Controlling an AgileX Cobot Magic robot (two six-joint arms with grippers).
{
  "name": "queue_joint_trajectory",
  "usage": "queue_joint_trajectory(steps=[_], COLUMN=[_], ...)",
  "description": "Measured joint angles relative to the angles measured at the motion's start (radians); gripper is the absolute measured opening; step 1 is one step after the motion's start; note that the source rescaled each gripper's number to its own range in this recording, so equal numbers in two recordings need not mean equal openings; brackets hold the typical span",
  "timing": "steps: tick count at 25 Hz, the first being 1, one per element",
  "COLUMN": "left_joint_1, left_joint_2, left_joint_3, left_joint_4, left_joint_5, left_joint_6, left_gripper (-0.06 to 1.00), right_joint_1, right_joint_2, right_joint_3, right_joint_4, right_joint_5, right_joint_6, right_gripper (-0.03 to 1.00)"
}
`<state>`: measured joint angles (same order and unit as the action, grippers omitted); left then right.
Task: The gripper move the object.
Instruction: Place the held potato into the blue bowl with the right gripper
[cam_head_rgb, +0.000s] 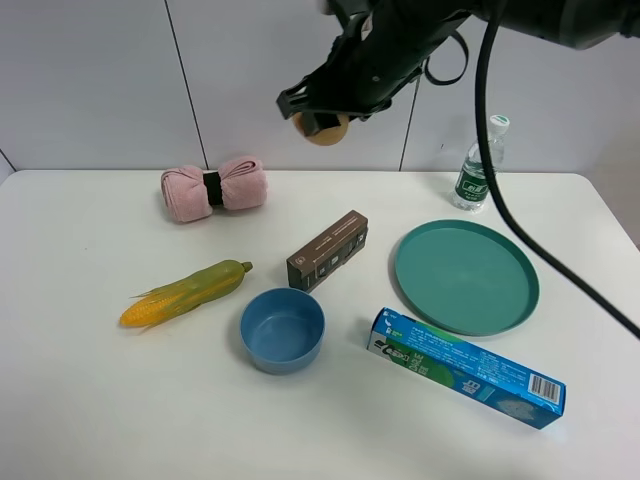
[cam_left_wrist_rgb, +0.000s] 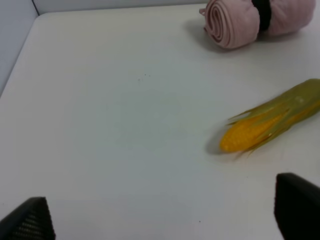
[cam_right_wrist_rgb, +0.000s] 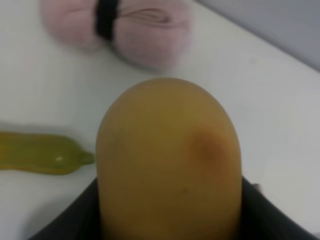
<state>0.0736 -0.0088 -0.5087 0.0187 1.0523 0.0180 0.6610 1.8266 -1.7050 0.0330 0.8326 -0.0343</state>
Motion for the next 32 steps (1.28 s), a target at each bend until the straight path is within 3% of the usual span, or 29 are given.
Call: queue_joint_trajectory(steps=[7, 12, 20, 32], left_joint_1=[0.0, 0.0, 0.0, 0.0], left_joint_2=[0.0, 0.0, 0.0, 0.0], left_joint_3=[0.0, 0.0, 0.0, 0.0], left_joint_4=[0.0, 0.0, 0.0, 0.0], left_joint_5=[0.0, 0.0, 0.0, 0.0], left_joint_6=[0.0, 0.0, 0.0, 0.0], left_gripper=[1.0, 1.0, 1.0, 1.0], right_joint_1=[0.133, 0.15, 0.15, 0.192], right_joint_2=[0.0, 0.0, 0.009, 0.217], right_joint_3=[0.0, 0.0, 0.0, 0.0], right_joint_4=[0.023, 0.026, 0.077, 0.074], right_joint_5=[0.068, 0.199, 0.301, 0.305], right_joint_6=[-0.001, 0.004, 0.021, 0.021], right_gripper=[0.0, 0.0, 0.0, 0.0])
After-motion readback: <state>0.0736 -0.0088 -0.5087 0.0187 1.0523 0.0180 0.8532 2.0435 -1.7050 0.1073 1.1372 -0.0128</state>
